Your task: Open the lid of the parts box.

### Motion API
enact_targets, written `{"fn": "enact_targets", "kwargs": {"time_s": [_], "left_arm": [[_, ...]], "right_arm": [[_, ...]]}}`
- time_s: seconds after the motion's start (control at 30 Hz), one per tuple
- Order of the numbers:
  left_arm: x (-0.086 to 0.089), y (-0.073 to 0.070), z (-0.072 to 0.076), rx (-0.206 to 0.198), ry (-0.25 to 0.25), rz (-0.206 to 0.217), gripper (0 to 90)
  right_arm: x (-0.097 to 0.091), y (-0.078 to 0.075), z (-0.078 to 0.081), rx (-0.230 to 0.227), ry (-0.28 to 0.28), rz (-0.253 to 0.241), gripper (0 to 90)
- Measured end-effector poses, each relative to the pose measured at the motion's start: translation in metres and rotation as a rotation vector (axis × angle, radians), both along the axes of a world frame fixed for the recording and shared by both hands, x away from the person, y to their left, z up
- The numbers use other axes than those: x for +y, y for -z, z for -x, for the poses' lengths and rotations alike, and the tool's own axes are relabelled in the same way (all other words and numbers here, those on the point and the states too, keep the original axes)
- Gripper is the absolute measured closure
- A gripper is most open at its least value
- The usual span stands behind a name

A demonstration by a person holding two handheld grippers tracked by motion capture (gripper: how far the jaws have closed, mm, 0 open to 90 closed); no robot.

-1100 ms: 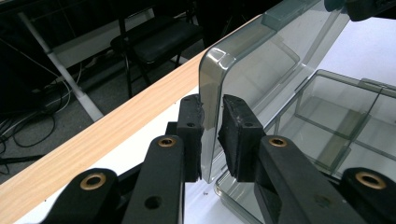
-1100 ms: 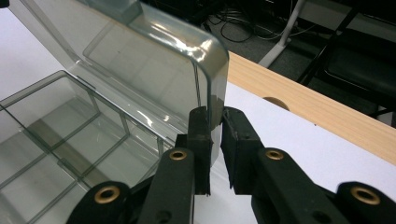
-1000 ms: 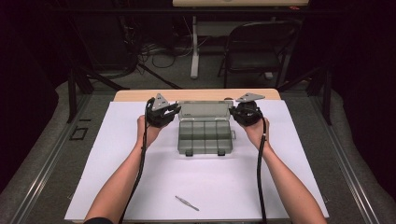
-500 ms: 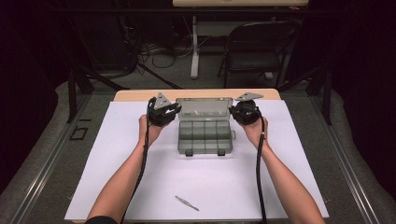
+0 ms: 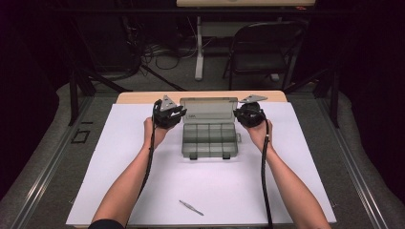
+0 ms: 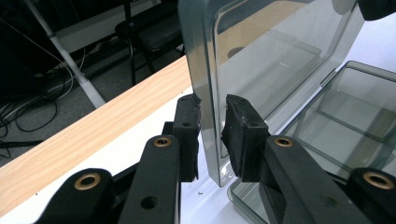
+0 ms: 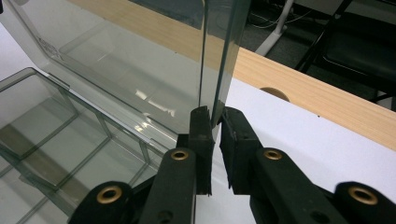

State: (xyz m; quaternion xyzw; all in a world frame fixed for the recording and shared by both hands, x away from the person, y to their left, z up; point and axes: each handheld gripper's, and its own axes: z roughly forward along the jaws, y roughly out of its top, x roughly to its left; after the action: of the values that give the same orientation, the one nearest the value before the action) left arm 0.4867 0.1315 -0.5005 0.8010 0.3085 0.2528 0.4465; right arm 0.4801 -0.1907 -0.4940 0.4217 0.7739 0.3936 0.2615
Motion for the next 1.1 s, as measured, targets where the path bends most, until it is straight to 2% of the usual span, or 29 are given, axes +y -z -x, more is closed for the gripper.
{"fn": "enact_targets", "kwargs": {"time_s": [0.63,0.87,1.1], "left_arm": [[-0.006,0.016,-0.008,0.032,-0.026,-0.031,71.7],[-0.008,0.022,-0.011,0.035,-0.034,-0.052,70.8],[-0.011,0.029,-0.014,0.058,-0.044,-0.077,70.0]], "right_arm": [[0.003,0.014,-0.009,0.038,0.026,0.009,82.9],[0.004,0.019,-0.011,0.054,0.032,0.014,82.8],[0.005,0.027,-0.015,0.081,0.041,0.017,81.8]]}}
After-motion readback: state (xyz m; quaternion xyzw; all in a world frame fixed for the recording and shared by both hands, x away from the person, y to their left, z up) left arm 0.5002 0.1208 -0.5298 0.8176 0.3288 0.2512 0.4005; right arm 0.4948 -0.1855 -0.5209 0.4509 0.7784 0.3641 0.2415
